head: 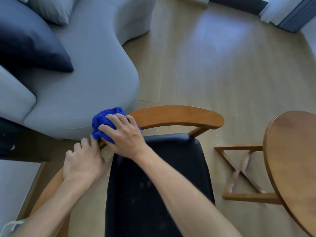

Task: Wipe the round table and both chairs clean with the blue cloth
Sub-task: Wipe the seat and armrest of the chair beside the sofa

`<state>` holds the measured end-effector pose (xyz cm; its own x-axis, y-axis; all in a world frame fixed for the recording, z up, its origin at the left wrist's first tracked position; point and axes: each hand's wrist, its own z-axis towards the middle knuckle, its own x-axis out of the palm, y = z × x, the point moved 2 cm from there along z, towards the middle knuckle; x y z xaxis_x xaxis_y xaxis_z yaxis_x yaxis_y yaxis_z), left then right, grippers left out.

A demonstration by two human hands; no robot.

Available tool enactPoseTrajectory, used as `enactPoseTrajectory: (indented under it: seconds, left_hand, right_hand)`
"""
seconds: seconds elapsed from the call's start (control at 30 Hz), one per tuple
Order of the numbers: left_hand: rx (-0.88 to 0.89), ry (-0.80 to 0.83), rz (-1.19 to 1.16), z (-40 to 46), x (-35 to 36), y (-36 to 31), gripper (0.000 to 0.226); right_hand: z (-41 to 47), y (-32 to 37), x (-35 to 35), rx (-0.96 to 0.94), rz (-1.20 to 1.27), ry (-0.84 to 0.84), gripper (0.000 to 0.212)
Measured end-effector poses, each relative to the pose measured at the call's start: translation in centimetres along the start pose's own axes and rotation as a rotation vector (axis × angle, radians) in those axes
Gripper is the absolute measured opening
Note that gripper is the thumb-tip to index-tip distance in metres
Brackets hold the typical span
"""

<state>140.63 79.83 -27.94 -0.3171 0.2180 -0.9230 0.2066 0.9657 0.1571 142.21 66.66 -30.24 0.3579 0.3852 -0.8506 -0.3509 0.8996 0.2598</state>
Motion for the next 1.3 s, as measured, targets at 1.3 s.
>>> enactPoseTrajectory:
  seconds: [1.3]
  left_hand:
    - [-0.115, 0.257, -0.859, -6.9, 18.3, -4.9, 0.064]
  right_hand:
    - [-35.4, 10.2, 1.0, -0.021, 0.174, 0.521, 0.032]
